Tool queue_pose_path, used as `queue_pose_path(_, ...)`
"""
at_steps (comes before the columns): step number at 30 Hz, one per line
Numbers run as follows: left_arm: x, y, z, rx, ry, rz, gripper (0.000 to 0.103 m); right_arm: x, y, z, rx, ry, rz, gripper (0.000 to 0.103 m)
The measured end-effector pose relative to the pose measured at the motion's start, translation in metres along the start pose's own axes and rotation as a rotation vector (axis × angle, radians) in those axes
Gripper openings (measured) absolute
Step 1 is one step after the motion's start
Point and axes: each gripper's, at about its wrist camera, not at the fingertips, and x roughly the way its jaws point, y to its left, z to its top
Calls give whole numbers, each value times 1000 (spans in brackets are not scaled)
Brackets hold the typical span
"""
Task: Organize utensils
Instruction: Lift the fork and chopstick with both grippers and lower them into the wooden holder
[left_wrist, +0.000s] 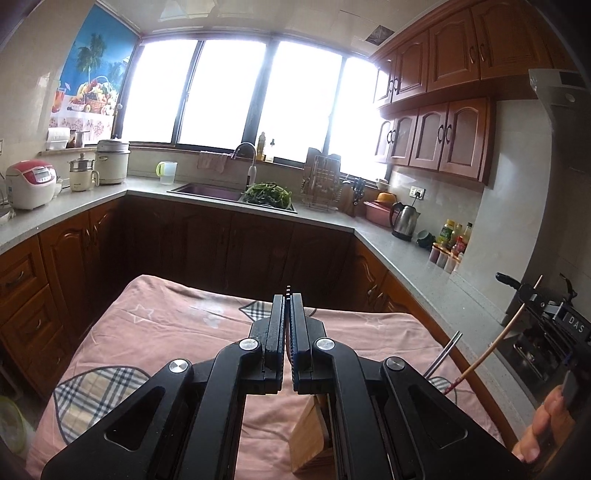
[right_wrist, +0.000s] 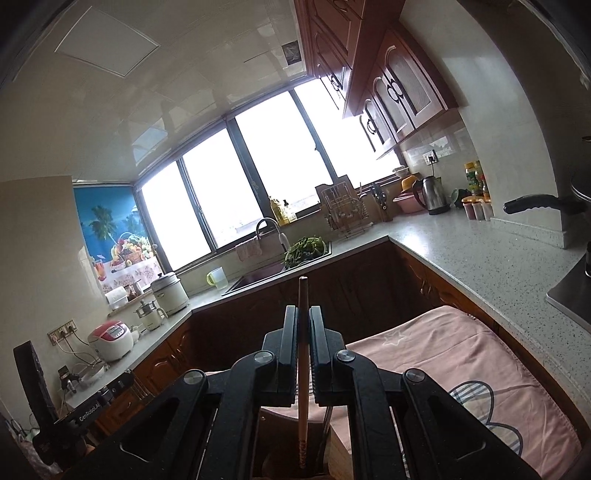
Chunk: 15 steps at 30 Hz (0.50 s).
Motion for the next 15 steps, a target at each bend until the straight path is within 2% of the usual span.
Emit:
queue_pose_path(9,39,-5,-34,30,62,30,2,36,-19,-43,28,68,-34,5)
queue_pose_path(15,54,-16,-47,66,97,4,2,53,-18,-62,23,118,-27,5)
